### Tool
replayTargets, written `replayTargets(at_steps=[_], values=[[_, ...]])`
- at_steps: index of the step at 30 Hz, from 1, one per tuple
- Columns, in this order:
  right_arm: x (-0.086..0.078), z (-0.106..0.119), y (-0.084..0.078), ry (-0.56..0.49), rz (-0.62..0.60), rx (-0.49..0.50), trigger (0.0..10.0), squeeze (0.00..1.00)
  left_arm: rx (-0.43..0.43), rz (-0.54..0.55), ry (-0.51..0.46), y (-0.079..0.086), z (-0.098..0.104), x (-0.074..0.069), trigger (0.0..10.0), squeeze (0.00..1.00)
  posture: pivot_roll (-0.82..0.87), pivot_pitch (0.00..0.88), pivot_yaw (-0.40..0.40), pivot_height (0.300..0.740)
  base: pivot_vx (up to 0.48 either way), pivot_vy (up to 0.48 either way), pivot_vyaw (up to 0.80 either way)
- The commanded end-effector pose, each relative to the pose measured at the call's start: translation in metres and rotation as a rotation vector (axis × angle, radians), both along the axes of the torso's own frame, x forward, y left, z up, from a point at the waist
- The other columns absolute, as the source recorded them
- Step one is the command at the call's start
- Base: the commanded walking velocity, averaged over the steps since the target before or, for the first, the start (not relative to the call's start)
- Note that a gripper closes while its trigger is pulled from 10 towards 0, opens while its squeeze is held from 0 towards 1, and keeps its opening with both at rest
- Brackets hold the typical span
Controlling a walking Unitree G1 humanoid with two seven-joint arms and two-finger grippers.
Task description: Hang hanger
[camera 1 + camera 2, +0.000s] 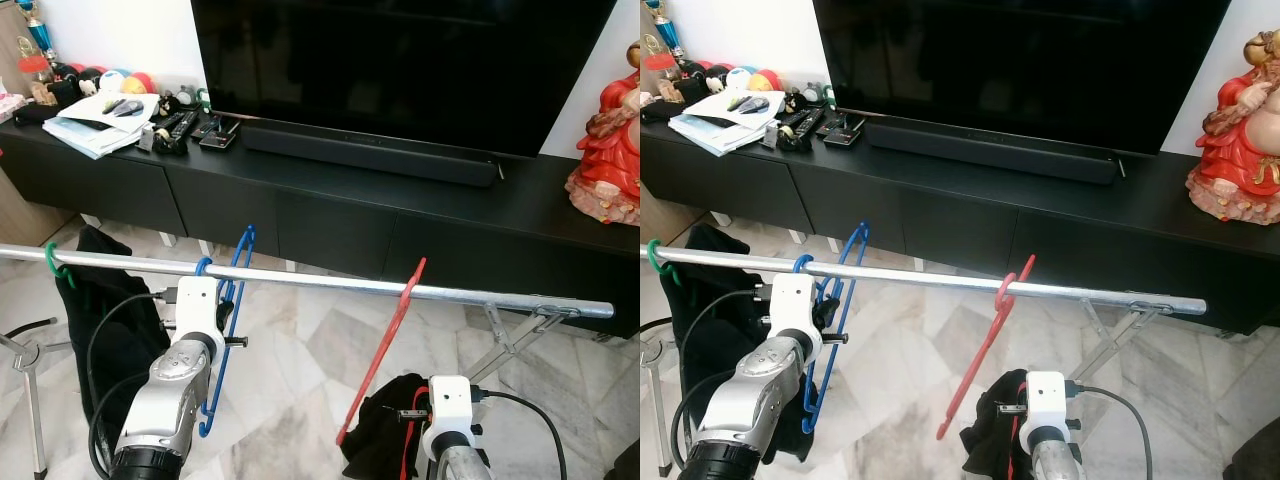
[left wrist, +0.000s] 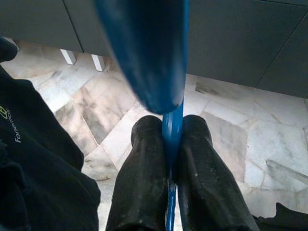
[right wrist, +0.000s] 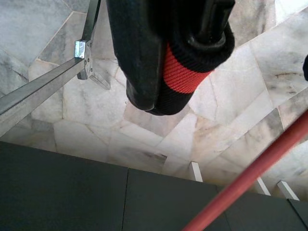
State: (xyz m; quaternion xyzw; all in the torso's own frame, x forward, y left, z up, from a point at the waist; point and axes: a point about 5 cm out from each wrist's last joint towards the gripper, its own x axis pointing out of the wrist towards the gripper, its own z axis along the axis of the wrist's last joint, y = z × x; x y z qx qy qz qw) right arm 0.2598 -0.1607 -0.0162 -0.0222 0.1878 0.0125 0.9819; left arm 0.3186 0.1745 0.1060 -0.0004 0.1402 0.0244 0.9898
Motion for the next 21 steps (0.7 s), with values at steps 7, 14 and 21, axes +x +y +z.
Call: replayTargets(at_steps=[7, 14, 21], values=[[0.0002, -0.0006, 0.0011, 0.006, 0.002, 0.001, 10.0, 0.0, 0.002, -0.059, 0.035, -0.0038, -0.0056, -0.004, 10.0, 0.0, 0.04, 0.092, -0.008, 0.74, 0.0, 0.0, 0.0], [0.0001, -0.0006, 0.0002, 0.006, 0.002, -0.001, 10.0, 0.0, -0.021, -0.071, 0.032, -0.004, -0.0043, -0.0039, 9.6, 0.0, 0.04, 0.091, -0.008, 0.74, 0.0, 0.0, 0.0], [0.001, 0.0001, 0.0001, 0.003, 0.005, -0.002, 10.0, 0.0, -0.027, -0.056, 0.032, 0.0002, -0.0037, -0.0034, 0.0, 0.0, 0.04, 0.086, -0.011, 0.74, 0.0, 0.0, 0.0]])
